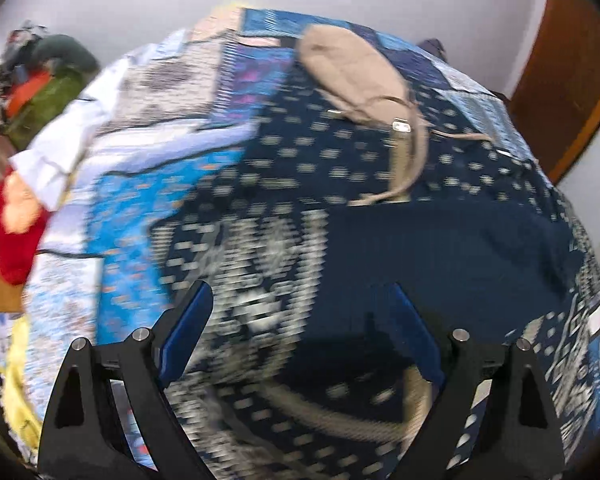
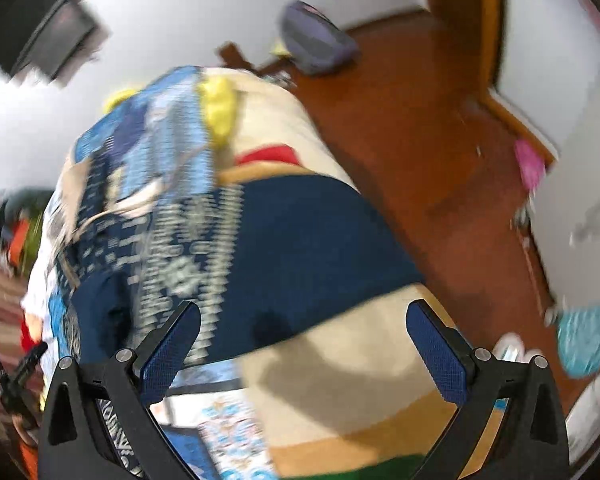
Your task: Fold large clothes
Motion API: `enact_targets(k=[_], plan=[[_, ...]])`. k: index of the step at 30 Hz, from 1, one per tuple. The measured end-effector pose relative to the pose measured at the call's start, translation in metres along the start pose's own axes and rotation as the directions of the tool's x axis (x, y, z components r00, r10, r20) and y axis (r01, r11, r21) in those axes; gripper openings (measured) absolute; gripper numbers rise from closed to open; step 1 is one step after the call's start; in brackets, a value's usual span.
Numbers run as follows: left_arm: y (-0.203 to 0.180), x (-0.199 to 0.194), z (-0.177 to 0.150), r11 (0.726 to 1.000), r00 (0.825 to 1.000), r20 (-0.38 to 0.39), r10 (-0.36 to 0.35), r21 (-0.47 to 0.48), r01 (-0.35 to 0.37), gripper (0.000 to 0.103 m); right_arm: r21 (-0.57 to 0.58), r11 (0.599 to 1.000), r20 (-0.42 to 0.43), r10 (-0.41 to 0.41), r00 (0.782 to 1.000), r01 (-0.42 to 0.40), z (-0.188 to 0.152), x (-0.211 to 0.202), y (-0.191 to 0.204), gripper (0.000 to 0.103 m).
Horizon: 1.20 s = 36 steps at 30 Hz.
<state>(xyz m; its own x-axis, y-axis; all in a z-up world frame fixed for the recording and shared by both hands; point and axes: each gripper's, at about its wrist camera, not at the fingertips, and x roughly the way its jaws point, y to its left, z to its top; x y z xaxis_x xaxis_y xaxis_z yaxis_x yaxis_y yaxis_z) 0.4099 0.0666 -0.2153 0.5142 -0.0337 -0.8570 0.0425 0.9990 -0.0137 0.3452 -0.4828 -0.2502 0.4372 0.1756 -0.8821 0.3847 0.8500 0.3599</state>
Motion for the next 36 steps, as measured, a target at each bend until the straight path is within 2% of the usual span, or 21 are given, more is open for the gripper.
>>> enact_targets(k=[3, 6, 10, 12, 13, 14, 15, 17, 18, 19, 20, 22, 26, 30, 33, 36], plan=[[-0.026, 0.019, 0.005, 0.999, 0.999, -0.033, -0.034, 0.022, 0.034, 0.090, 0.085, 0.996, -0.050, 0.033, 0.998, -0.028, 0.005, 0.024, -0.022, 0.102], [-0.048, 0.037, 0.006, 0.998, 0.997, -0.069, -0.045, 0.050, 0.049, 0.090, 0.137, 0.988, -0.072, 0.080, 0.994, -0.069, 0.010, 0.044, -0.032, 0.096], [-0.070, 0.058, 0.003, 0.995, 0.993, -0.107, -0.050, 0.075, 0.058, 0.090, 0.227, 0.968, -0.045, 0.124, 0.991, -0.110, 0.017, 0.062, -0.041, 0.092], [-0.074, 0.058, 0.002, 0.996, 0.997, -0.076, -0.032, 0.075, 0.038, 0.090, 0.249, 0.963, -0.029, 0.116, 0.993, -0.105, 0.022, 0.067, -0.040, 0.086], [-0.075, 0.057, 0.002, 0.996, 0.997, -0.070, -0.031, 0.076, 0.037, 0.090, 0.254, 0.962, -0.026, 0.105, 0.994, -0.095, 0.024, 0.069, -0.040, 0.079], [-0.075, 0.057, 0.002, 0.996, 0.997, -0.070, -0.031, 0.078, 0.036, 0.090, 0.256, 0.963, -0.025, 0.097, 0.995, -0.087, 0.027, 0.071, -0.040, 0.067], [-0.074, 0.057, 0.002, 0.996, 0.997, -0.070, -0.034, 0.074, 0.039, 0.090, 0.255, 0.963, -0.021, 0.091, 0.996, -0.083, 0.029, 0.071, -0.039, 0.061], [-0.071, 0.054, 0.001, 0.997, 0.997, -0.073, -0.038, 0.069, 0.043, 0.090, 0.254, 0.964, -0.010, 0.084, 0.996, -0.079, 0.034, 0.070, -0.038, 0.037], [-0.070, 0.051, 0.001, 0.997, 0.997, -0.073, -0.037, 0.070, 0.042, 0.090, 0.258, 0.963, 0.002, 0.083, 0.997, -0.080, 0.036, 0.067, -0.038, 0.032], [-0.068, 0.049, 0.000, 0.996, 0.997, -0.070, -0.033, 0.074, 0.038, 0.090, 0.259, 0.962, 0.014, 0.083, 0.996, -0.083, 0.038, 0.063, -0.038, 0.020], [-0.067, 0.043, -0.001, 0.996, 0.998, -0.061, -0.024, 0.083, 0.029, 0.090, 0.258, 0.961, 0.031, 0.093, 0.995, -0.098, 0.041, 0.057, -0.037, 0.013], [-0.064, 0.033, -0.002, 0.995, 0.999, -0.034, -0.009, 0.100, 0.012, 0.090, 0.243, 0.958, 0.087, 0.137, 0.987, -0.154, 0.046, 0.039, -0.029, 0.010], [-0.055, 0.006, -0.005, 0.991, 0.999, 0.036, 0.026, 0.127, -0.030, 0.090, 0.114, 0.977, 0.201, 0.157, 0.967, -0.182, 0.058, -0.011, 0.015, 0.009], [-0.044, -0.026, -0.011, 0.989, 0.993, 0.112, 0.043, 0.135, -0.058, 0.090, -0.039, 0.972, 0.267, 0.234, 0.935, -0.232, 0.064, -0.060, 0.079, 0.009], [-0.034, -0.047, -0.016, 0.989, 0.987, 0.157, 0.042, 0.130, -0.063, 0.090, -0.176, 0.950, 0.300, 0.301, 0.905, -0.258, 0.057, -0.093, 0.138, 0.009], [-0.023, -0.063, -0.023, 0.991, 0.981, 0.188, 0.042, 0.118, -0.065, 0.090, -0.293, 0.900, 0.264, 0.400, 0.878, -0.322, 0.041, -0.110, 0.202, 0.009]])
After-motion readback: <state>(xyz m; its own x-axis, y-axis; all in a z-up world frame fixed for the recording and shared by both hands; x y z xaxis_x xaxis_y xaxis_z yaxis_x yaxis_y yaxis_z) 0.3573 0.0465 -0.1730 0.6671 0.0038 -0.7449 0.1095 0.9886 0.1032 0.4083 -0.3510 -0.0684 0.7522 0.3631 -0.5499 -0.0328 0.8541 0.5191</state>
